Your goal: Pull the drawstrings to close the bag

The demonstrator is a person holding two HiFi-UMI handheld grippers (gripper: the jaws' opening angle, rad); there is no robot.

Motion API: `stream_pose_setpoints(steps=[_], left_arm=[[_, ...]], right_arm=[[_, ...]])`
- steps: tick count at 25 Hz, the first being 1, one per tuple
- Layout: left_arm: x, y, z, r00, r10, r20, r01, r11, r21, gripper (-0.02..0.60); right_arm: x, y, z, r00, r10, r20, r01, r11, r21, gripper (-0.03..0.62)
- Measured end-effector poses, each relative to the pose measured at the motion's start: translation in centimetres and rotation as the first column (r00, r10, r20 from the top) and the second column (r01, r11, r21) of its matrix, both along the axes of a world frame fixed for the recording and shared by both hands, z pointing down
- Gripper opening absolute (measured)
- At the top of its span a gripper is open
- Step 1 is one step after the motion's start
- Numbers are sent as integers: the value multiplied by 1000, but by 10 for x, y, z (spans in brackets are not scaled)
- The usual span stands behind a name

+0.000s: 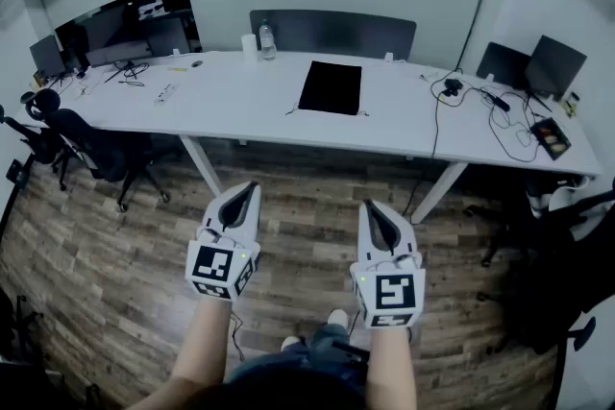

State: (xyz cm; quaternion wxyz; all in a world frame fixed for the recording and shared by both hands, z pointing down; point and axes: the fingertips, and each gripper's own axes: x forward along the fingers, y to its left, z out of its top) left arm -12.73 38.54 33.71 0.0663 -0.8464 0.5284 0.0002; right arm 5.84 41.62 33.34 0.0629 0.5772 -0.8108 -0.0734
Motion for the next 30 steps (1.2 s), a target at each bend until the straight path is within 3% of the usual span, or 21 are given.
stream_pose_setpoints(steps=[7,14,21,30], left_arm=[[-18,15,-2,1000,18,10,-18,1000,26,0],[-21,-11,0,996,72,-50,-72,997,3,0],[-15,-78,16,998,57,-32,-58,998,-21,0],[17,-204,27,999,40,-19,-42,996,-74,-1]], right_arm=[[-19,17,5,1000,17,9,-17,1000,-5,-6],[-24,-8,2,998,11,58,-13,1000,23,-6],[-6,-75,15,997,41,63,-42,999,14,-5],[32,-210,18,995,10,98,-9,1000,-12,-6]])
